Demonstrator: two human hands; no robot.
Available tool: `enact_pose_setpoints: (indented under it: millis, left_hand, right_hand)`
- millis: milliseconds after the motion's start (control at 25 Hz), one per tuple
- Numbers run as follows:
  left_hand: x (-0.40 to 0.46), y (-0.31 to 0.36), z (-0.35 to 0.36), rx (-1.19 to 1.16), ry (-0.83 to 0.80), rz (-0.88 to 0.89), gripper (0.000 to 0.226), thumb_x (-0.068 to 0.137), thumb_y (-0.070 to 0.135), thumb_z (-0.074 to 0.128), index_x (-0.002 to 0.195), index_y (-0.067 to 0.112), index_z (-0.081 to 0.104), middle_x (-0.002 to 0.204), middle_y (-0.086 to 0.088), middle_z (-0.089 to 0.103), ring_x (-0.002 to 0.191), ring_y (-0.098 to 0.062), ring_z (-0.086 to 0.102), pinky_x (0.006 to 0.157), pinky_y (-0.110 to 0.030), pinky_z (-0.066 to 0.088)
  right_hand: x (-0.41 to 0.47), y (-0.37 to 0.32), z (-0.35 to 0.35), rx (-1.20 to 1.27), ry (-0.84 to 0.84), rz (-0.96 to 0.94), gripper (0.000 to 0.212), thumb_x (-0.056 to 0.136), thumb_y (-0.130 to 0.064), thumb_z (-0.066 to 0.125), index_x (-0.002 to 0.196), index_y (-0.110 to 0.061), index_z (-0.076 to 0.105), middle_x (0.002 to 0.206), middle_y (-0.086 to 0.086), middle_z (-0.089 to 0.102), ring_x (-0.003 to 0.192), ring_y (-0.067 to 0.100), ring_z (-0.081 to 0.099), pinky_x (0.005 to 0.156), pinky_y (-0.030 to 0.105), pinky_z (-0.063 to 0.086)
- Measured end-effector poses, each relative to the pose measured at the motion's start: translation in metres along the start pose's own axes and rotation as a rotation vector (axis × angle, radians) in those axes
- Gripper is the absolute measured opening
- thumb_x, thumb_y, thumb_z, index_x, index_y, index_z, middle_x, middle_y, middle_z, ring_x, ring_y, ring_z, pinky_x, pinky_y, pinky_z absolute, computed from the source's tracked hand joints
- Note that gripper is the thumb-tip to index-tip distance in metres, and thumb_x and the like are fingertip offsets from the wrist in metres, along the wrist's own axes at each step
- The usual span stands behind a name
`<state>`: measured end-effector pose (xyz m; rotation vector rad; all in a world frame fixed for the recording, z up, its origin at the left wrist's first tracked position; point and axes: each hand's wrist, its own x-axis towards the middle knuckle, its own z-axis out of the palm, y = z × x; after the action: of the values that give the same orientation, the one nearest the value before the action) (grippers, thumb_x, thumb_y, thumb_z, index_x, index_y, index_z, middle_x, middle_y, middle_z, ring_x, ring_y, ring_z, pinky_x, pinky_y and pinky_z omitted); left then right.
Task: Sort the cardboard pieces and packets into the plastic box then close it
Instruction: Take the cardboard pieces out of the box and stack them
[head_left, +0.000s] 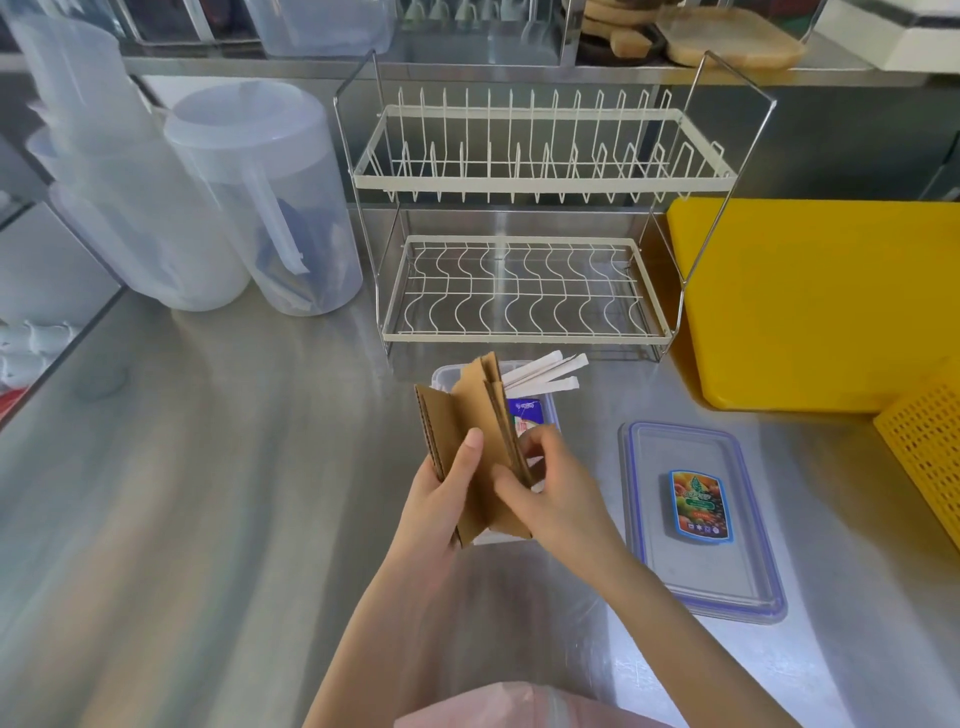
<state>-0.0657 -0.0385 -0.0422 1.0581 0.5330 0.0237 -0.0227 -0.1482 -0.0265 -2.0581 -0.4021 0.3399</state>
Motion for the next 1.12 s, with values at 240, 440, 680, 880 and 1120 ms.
enact_pose_setpoints:
  millis: [240,440,680,880,1120]
  left_hand:
    - [0.0,-0.002,-0.003,0.023,-0.059,0.035,0.05,0.061,0.048,0.062,0.099,0.016,0.066,0.082,0.001,0.075,0.08,-0.015,0.071,0.063,-0.028,0.057]
    - [0.0,-0.003,-0.008,0.005,-0.097,0.008,0.054,0.059,0.053,0.064,0.1,0.019,0.067,0.092,-0.004,0.076,0.088,-0.021,0.071,0.074,-0.04,0.058]
    - [-0.001,-0.001,-0.013,-0.06,-0.134,-0.028,0.047,0.063,0.056,0.06,0.096,0.025,0.069,0.098,0.0,0.076,0.092,-0.017,0.071,0.068,-0.03,0.059]
    - [0.002,-0.003,-0.015,-0.144,-0.072,-0.105,0.042,0.074,0.059,0.05,0.099,0.029,0.066,0.098,0.002,0.076,0.089,-0.014,0.071,0.064,-0.03,0.057]
    - [0.002,-0.003,-0.009,-0.017,-0.007,-0.079,0.05,0.073,0.067,0.042,0.094,0.028,0.066,0.091,0.0,0.077,0.084,-0.016,0.072,0.064,-0.031,0.059]
  right_hand:
    - [0.001,-0.003,0.004,0.012,-0.138,0.032,0.032,0.078,-0.039,0.064,0.07,-0.033,0.034,0.105,0.0,0.054,0.073,0.007,0.056,0.051,0.008,0.041]
    - [0.001,0.0,-0.01,0.257,-0.253,0.081,0.03,0.076,-0.034,0.068,0.073,-0.029,0.039,0.097,-0.005,0.055,0.065,0.002,0.056,0.052,0.008,0.045]
    - [0.004,0.007,-0.018,0.373,-0.224,0.16,0.027,0.082,-0.031,0.062,0.1,-0.016,0.049,0.107,-0.004,0.059,0.091,0.015,0.061,0.067,0.019,0.051]
    - [0.003,0.007,-0.021,0.487,-0.205,0.22,0.013,0.086,-0.029,0.057,0.092,-0.037,0.048,0.106,-0.008,0.059,0.09,0.009,0.059,0.054,0.008,0.05]
    - [-0.001,0.003,-0.017,0.322,-0.219,0.158,0.028,0.076,-0.042,0.065,0.095,-0.047,0.045,0.103,-0.012,0.057,0.081,0.002,0.059,0.059,0.008,0.048]
